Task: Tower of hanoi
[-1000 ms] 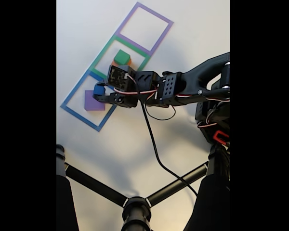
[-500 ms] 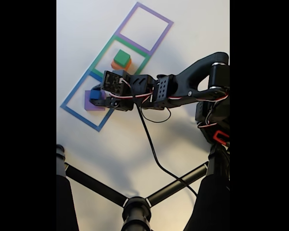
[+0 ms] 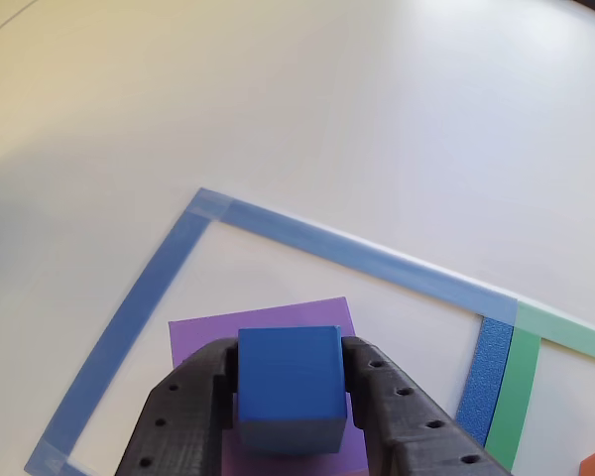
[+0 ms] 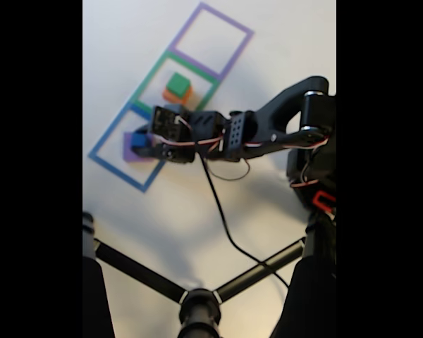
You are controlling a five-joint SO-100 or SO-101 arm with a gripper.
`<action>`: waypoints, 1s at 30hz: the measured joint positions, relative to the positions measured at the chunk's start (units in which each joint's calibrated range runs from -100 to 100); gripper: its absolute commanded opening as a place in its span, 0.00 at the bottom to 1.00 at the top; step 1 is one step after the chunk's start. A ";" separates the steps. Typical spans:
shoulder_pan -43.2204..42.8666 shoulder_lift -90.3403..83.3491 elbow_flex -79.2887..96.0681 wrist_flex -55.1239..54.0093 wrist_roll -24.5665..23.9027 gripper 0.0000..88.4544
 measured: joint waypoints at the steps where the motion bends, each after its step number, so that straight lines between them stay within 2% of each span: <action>1: 0.00 0.00 0.00 -0.40 0.00 0.07; 6: -0.30 1.85 0.00 -3.51 0.00 0.17; 16: -0.30 1.93 0.00 -4.70 0.00 0.24; 23: -0.20 0.92 -0.09 -4.07 0.00 0.25; 28: 0.60 -4.71 -4.64 2.87 0.38 0.25; 30: 1.10 -7.23 -7.91 7.89 0.38 0.17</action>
